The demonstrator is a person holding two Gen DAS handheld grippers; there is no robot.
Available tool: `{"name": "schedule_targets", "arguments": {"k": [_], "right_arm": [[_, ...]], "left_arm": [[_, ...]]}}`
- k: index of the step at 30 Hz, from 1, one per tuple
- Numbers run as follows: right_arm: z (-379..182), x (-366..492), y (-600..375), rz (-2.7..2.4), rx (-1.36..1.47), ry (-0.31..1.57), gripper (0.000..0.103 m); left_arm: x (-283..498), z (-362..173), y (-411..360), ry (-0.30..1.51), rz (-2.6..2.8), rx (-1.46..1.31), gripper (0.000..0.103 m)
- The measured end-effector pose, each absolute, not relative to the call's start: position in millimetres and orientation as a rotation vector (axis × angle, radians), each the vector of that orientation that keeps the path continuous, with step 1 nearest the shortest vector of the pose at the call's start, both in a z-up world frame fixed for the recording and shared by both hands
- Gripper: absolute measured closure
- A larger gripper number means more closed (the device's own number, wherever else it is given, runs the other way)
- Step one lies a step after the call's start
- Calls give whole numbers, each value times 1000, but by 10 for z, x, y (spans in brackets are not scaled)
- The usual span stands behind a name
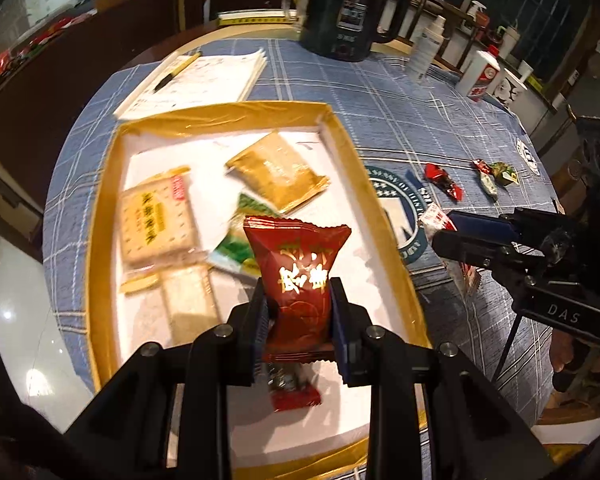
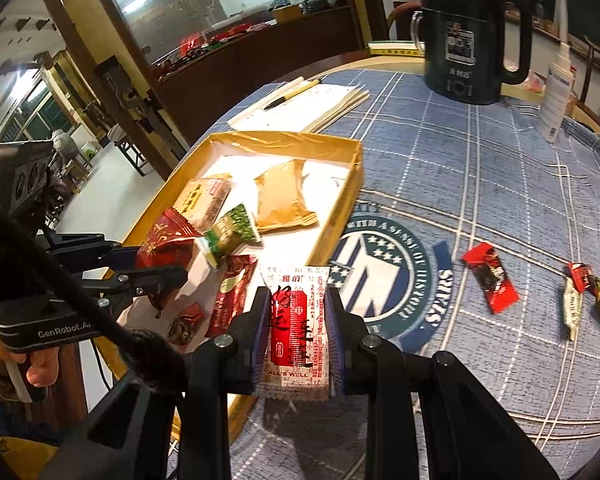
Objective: Organize snacks
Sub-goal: 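Carry the red pouch and white-red sachet toward the cardboard tray with both tools, then lower the red pouch and sachet into the tray and open both tools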
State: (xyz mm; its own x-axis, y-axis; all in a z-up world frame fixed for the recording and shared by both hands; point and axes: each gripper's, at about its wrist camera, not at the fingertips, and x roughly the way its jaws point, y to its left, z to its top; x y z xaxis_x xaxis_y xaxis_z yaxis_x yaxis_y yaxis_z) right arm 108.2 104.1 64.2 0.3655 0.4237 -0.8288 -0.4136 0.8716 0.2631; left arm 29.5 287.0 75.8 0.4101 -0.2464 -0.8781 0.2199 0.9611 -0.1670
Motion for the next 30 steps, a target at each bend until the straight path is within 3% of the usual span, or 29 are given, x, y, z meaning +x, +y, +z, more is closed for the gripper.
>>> {"name": "schedule_targets", "arguments": {"k": [18, 30], "right_arm": [[420, 787, 1616, 675, -38, 1150, 77], [322, 665, 1761, 714, -72, 1190, 77]], "left_arm": [[171, 639, 3575, 1144, -164, -82, 73], [-28, 463, 3646, 1226, -198, -57, 73]]}}
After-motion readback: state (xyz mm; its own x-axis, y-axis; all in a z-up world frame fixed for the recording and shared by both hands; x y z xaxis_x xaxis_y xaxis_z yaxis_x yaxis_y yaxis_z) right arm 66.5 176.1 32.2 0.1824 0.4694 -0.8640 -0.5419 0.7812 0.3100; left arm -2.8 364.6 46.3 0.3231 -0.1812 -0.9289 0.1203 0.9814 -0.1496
